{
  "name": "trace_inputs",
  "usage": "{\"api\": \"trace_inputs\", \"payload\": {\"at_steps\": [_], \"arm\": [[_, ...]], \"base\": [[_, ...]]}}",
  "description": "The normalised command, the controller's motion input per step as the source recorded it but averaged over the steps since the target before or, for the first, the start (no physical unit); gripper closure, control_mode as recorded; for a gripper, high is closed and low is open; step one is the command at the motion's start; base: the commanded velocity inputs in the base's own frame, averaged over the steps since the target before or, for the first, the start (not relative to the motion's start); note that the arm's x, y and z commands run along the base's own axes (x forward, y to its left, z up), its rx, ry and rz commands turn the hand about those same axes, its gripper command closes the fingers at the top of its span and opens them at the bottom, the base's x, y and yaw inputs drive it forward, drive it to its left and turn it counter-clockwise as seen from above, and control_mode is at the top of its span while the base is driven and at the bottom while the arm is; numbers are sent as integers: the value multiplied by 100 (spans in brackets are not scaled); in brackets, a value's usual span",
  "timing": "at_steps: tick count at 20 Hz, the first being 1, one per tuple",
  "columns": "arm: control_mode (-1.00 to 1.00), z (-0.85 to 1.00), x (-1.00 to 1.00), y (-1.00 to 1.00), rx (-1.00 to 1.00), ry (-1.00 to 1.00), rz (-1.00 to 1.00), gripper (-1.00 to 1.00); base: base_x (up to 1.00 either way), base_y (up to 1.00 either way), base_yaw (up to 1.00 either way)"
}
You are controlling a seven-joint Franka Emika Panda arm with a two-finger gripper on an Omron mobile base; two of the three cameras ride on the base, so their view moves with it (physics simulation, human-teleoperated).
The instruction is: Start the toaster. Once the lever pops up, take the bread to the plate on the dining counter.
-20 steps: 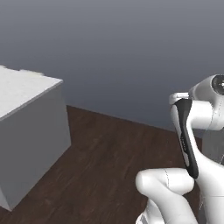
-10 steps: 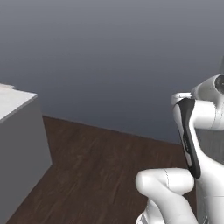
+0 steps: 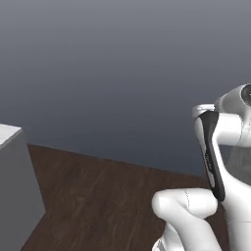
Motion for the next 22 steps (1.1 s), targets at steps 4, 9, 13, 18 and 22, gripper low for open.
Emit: {"api": "trace_inputs", "payload": {"at_steps": [4,9,13,18,22], "arm": [[100,0,0,0,0,0,0,100],[100,0,0,0,0,0,0,100],[100,0,0,0,0,0,0,100],[100,0,0,0,0,0,0,100],[100,0,0,0,0,0,0,100]], "base": [[100,0,0],[100,5,-2],[100,19,0],[100,7,15],[100,0,35]]}}
